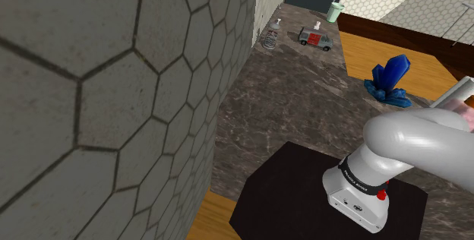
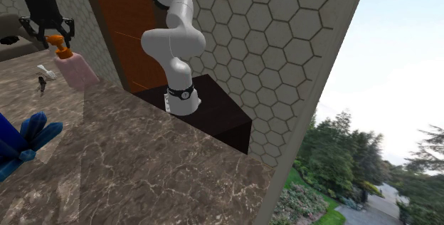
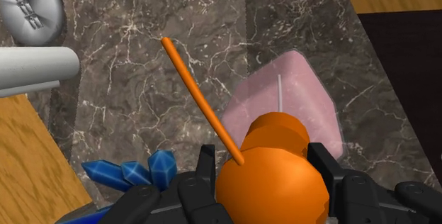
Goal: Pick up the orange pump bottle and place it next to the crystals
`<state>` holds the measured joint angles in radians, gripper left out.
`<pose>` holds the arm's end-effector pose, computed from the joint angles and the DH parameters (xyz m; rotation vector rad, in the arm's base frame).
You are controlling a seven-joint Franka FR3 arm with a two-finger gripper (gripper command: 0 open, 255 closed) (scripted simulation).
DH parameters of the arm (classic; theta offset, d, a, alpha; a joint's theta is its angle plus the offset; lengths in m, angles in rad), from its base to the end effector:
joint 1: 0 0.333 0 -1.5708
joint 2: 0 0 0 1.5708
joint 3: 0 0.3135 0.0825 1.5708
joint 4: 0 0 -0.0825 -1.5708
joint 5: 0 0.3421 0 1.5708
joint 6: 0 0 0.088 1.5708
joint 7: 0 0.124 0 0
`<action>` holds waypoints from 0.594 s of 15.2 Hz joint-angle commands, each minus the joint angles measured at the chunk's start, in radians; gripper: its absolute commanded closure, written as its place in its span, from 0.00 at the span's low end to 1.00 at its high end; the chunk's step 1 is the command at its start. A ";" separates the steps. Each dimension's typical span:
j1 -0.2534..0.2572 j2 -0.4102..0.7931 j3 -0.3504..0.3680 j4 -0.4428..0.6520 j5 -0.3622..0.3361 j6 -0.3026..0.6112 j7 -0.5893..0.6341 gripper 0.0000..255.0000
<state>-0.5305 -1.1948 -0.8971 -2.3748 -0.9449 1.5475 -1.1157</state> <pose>-0.1432 -0.3388 0.4866 2.9838 -0.0059 -0.0853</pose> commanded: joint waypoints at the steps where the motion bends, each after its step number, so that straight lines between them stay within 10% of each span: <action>1: -0.005 -0.008 -0.017 -0.023 -0.016 0.017 0.006 1.00; 9: -0.026 -0.033 -0.092 -0.105 -0.085 0.085 0.024 1.00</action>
<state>-0.5525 -1.2238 -0.9798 -2.4695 -1.0206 1.6238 -1.0933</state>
